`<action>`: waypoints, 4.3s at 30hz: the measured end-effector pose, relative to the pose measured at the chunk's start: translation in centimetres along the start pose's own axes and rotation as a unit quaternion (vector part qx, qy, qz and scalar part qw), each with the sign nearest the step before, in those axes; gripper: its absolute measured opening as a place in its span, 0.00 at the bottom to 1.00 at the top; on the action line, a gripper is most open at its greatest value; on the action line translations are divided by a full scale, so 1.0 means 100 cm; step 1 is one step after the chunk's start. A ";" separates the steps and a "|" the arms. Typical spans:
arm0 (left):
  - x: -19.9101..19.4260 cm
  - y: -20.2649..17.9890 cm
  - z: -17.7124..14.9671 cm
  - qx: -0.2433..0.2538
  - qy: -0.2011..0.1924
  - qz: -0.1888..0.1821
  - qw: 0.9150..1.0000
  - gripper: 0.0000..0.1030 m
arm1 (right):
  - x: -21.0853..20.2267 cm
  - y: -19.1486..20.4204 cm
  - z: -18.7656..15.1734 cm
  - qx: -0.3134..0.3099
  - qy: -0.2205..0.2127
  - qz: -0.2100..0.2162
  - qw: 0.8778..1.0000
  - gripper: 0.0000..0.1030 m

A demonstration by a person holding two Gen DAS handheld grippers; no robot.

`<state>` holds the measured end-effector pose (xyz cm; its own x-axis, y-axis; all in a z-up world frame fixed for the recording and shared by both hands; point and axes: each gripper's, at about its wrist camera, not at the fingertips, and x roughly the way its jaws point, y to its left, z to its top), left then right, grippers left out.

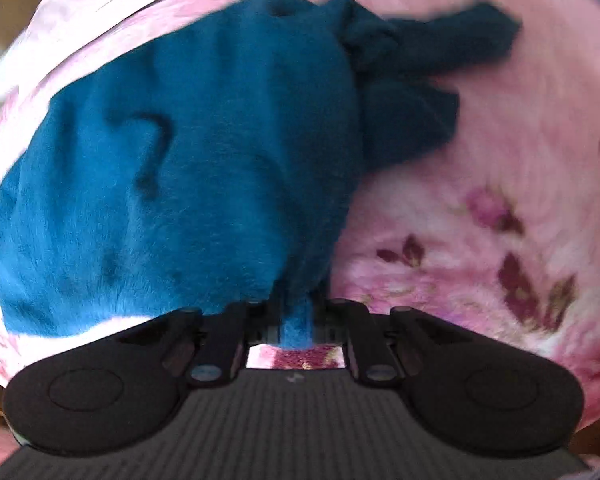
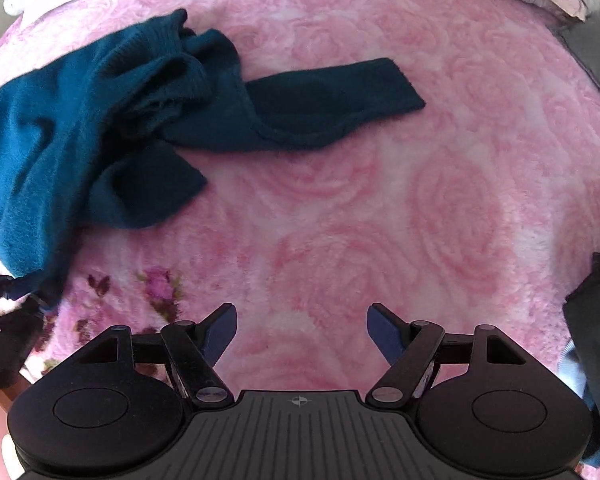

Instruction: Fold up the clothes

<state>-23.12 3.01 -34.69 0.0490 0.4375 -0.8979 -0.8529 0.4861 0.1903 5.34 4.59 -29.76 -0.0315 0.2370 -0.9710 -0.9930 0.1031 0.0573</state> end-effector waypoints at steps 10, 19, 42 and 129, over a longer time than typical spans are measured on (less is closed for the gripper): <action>-0.046 0.199 -0.067 -0.108 0.044 0.210 0.971 0.06 | 0.021 0.018 0.016 -0.033 -0.002 0.010 0.999 0.73; -0.026 0.156 -0.086 -0.003 0.041 0.171 0.984 0.26 | 0.011 0.047 0.052 -0.150 -0.122 0.034 0.981 0.73; 0.030 0.085 -0.162 0.377 -0.003 0.325 0.868 0.51 | 0.100 0.130 0.028 -0.596 -0.213 -0.082 0.770 0.73; -0.015 0.451 0.077 0.287 -0.247 0.036 0.925 0.06 | -0.052 0.488 -0.024 -0.300 -0.160 -0.110 0.934 0.93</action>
<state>-57.62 30.09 -21.66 0.3557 0.7080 -0.6101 -0.4534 0.7016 0.5498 -43.24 6.10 -22.45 0.1215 0.5609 -0.8189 -0.8598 -0.3527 -0.3692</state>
